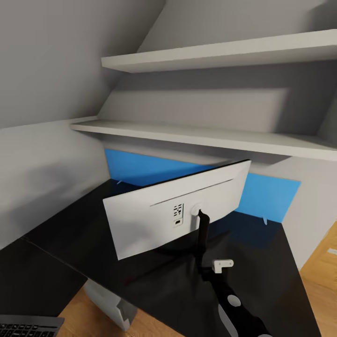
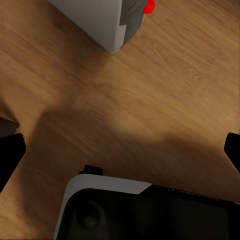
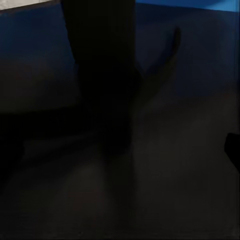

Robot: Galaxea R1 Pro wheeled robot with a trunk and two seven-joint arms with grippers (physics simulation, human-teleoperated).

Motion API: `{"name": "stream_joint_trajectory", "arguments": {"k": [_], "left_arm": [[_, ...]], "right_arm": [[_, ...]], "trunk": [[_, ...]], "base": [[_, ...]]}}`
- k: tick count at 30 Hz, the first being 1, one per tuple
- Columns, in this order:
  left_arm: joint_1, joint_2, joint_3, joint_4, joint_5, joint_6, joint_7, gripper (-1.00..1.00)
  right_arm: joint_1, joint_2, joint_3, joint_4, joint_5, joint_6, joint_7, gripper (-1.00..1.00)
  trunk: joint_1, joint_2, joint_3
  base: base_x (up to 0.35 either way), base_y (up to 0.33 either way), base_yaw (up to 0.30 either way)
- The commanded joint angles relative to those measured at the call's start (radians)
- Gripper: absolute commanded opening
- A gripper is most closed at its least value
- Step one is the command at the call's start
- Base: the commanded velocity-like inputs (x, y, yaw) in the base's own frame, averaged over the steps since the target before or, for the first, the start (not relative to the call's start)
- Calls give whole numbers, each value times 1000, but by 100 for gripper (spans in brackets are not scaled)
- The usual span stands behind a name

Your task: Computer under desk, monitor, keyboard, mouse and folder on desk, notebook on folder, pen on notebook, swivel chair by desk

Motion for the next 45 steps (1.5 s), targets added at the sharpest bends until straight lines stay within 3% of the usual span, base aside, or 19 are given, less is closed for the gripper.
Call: {"name": "stream_joint_trajectory", "arguments": {"k": [1, 7, 15, 38, 45], "left_arm": [[-1, 0, -4, 1, 11, -3, -6, 100], [0, -29, -3, 3, 8, -22, -14, 100], [0, -21, -1, 3, 13, -13, -10, 100], [-1, -19, -1, 3, 14, -12, -10, 100], [0, -19, -1, 3, 14, -12, -10, 100]], "right_arm": [[-1, 0, 5, 1, -6, -4, -2, 100], [28, 17, 0, 29, 7, -18, 1, 100], [73, 30, 19, 46, 3, 27, -6, 100], [76, 36, 26, -78, 0, 156, -5, 100], [77, 51, 26, -80, 2, 182, -10, 100]], "trunk": [[0, -1, -2], [0, -1, -2], [0, -1, -2], [0, -1, -2], [0, -1, -3]], "base": [[-288, 0, 0], [-44, 0, 0], [0, 0, 0], [0, 0, 2], [0, 0, 190]]}}
